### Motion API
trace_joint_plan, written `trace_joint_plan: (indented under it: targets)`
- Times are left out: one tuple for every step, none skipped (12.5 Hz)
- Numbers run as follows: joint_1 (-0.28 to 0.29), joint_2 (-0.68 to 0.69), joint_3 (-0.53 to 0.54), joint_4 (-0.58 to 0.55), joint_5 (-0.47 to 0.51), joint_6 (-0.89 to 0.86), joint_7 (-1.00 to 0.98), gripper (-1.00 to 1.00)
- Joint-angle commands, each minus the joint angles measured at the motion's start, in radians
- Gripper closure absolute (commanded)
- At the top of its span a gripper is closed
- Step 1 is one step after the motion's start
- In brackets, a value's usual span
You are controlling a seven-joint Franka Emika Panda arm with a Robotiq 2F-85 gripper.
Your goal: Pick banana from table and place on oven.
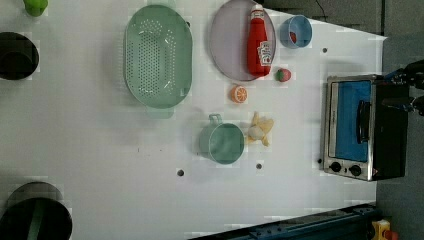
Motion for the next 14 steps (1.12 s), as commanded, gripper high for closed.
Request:
trace_joint_plan:
  targets:
    - [-0.043, -0.467, 0.014, -0.276, 0.006, -0.175, -0.024, -0.59]
    - [-0.043, -0.467, 0.013, -0.276, 0.006, -0.176, -0.024, -0.82]
    - [-0.043, -0.466, 0.013, -0.276, 0.006, -0.174, -0.024, -0.99]
    - [-0.043, -0.464, 0.015, -0.277, 0.006, -0.173, -0.024, -1.00]
    - [-0.043, -0.456, 0.016, -0.278, 0.006, -0.173, -0.024, -1.00]
    - [-0.043, -0.440, 0.017, -0.284, 0.006, -0.171, -0.024, -1.00]
    - [-0.043, -0.415, 0.019, -0.292, 0.006, -0.161, -0.024, -1.00]
    - [-0.042, -0.382, 0.021, -0.302, 0.006, -0.141, -0.024, -1.00]
    - [-0.042, -0.342, 0.023, -0.311, 0.006, -0.111, -0.024, -1.00]
    - [-0.042, -0.299, 0.025, -0.320, 0.006, -0.075, -0.024, -1.00]
    - [-0.042, -0.253, 0.028, -0.329, 0.006, -0.028, -0.024, -1.00]
    - [-0.042, -0.209, 0.031, -0.338, 0.006, 0.027, -0.024, -1.00]
    - [-0.042, -0.165, 0.032, -0.350, 0.006, 0.083, -0.024, -1.00]
    - [-0.042, -0.124, 0.032, -0.364, 0.006, 0.141, -0.024, -1.00]
